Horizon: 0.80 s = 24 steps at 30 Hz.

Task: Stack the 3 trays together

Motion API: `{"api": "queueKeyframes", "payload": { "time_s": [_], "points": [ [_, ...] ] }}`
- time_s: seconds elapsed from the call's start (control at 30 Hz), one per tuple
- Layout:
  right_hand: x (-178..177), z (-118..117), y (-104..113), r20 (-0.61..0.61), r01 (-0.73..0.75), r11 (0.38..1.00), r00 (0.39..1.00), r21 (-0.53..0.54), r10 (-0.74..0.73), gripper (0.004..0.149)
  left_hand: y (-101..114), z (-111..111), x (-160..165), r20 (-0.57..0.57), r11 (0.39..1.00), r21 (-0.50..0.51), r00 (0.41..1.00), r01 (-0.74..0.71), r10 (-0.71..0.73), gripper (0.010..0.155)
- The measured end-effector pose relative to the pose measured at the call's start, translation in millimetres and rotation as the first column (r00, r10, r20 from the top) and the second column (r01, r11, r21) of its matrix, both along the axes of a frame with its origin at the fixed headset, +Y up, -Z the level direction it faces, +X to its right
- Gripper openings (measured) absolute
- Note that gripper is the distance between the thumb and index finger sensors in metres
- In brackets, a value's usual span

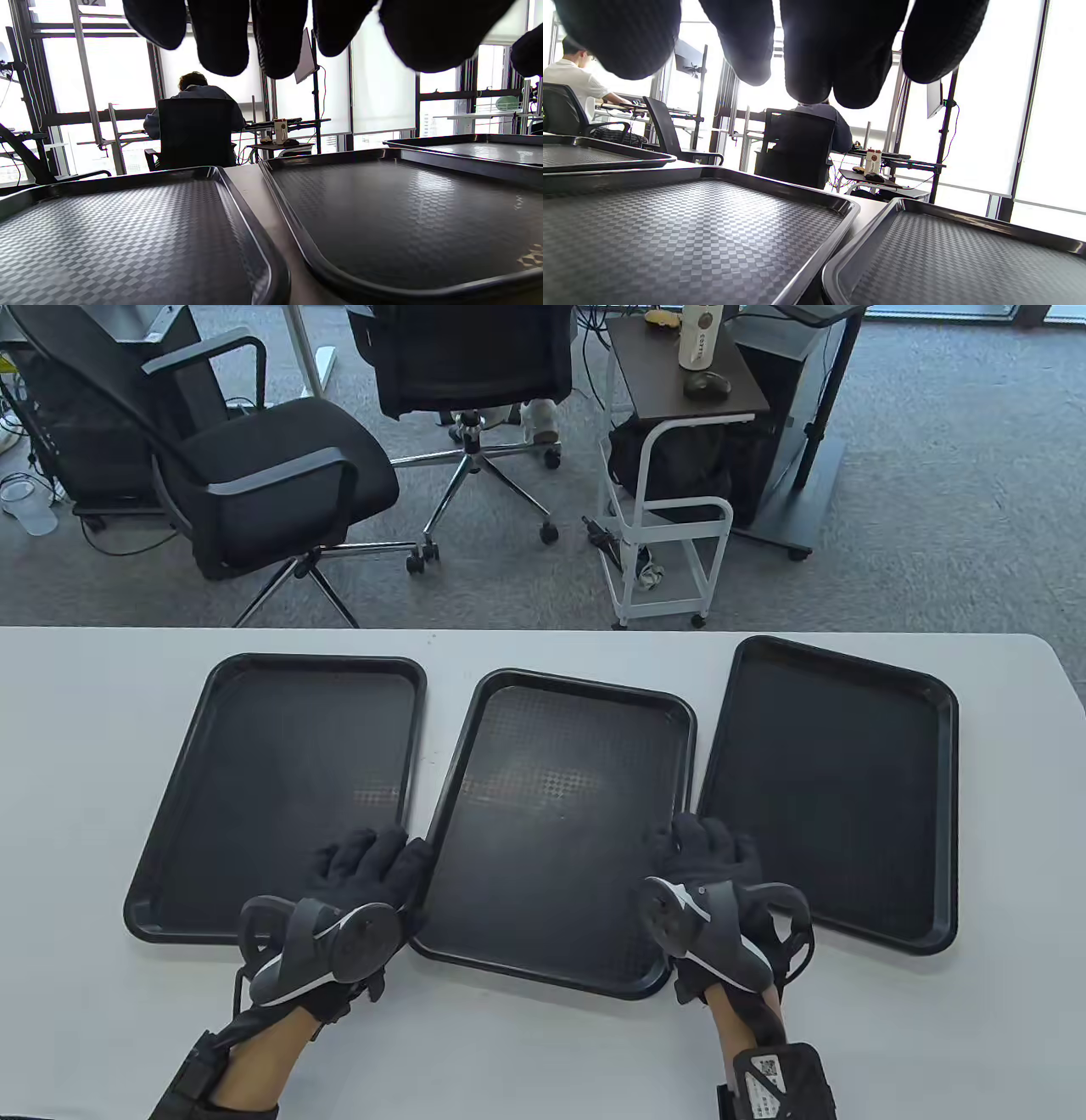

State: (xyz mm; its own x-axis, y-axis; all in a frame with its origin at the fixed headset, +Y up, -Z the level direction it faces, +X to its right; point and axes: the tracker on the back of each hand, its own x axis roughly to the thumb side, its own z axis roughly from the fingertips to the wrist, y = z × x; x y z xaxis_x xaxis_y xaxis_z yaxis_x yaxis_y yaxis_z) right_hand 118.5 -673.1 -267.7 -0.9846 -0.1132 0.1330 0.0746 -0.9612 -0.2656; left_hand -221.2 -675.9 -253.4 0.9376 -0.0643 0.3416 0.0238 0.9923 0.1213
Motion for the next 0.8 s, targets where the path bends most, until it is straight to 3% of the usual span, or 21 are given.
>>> {"api": "queueKeyframes", "payload": {
  "time_s": [0.4, 0.53, 0.67, 0.8],
  "points": [
    [-7.1, 2.7, -3.0, -0.030, -0.017, 1.000, 0.999, -0.014, 0.017, 0.064, 1.9, 1.4, -7.3, -0.017, 0.999, -0.026, 0.999, -0.031, 0.030, 0.074],
    [-11.0, 1.7, -8.1, -0.044, -0.050, 0.998, 0.998, -0.045, 0.048, 0.064, 12.1, 3.1, -11.3, -0.030, 1.000, -0.018, 0.999, -0.023, 0.022, 0.074],
    [-15.0, -2.3, -15.3, -0.065, -0.067, 0.994, 0.996, -0.082, 0.061, 0.064, 19.0, -3.1, -21.7, -0.075, 0.998, -0.067, 0.997, 0.020, -0.025, 0.074],
    [-19.4, -6.2, -19.8, -0.083, -0.098, 0.989, 0.993, -0.109, 0.089, 0.064, 9.6, -6.7, -40.2, -0.125, 0.987, -0.135, 0.986, 0.093, -0.110, 0.075]
  ]
}}
